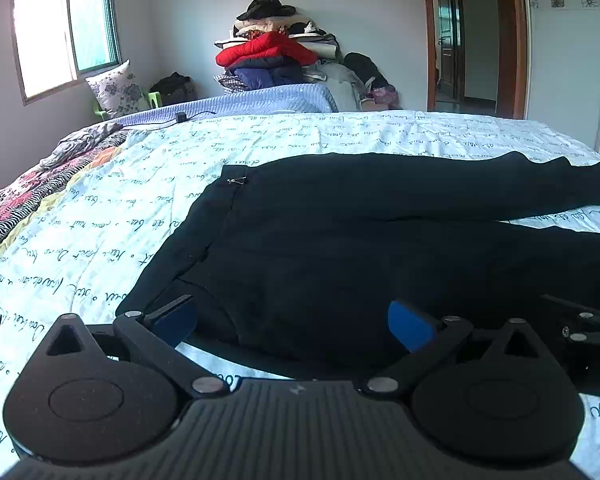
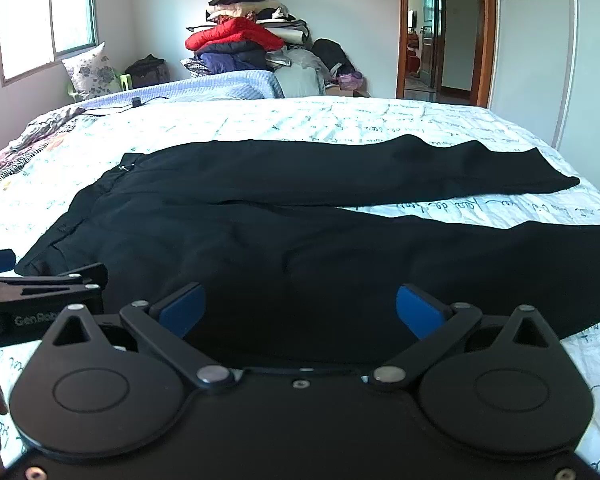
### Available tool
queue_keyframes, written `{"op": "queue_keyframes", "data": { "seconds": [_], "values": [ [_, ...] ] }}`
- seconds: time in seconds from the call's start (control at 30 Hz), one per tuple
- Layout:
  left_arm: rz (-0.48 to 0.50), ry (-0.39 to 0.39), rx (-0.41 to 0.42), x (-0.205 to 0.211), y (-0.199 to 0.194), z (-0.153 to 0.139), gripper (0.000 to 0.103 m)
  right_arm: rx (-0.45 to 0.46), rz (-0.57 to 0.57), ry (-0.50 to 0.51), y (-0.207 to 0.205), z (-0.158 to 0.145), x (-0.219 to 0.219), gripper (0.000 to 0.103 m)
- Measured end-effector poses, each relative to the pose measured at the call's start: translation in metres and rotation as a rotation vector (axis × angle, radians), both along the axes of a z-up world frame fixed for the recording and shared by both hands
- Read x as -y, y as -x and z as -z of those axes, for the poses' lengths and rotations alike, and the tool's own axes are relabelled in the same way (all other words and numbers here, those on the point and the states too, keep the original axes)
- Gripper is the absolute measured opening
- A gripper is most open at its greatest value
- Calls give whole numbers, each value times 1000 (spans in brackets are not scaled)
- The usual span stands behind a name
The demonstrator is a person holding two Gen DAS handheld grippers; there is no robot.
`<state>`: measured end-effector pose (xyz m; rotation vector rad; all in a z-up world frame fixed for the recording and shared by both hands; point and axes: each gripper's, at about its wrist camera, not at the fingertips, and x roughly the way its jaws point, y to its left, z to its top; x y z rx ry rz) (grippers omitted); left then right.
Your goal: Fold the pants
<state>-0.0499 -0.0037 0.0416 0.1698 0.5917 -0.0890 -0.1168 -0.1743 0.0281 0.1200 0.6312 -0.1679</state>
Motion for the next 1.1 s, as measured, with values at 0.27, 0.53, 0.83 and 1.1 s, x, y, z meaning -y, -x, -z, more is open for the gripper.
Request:
{"op": "queue_keyframes", "data": {
  "seconds": [0.27,0.53,0.83,1.1],
  "values": [
    [-2,5,-22,-3,-13,5,102,-16,-24,38,-12,2,-5,103],
    [-10,-17,-32,-2,-29,9,102,-6,-59,69,-27,-1,-5,103],
    [-1,-76,14,-5,-50,1,102,277,-188,70,-36,-40,6,103],
    [25,-26,20,-24,-106,-26,102,117,-338,165,-127,-39,0,103]
  ]
}}
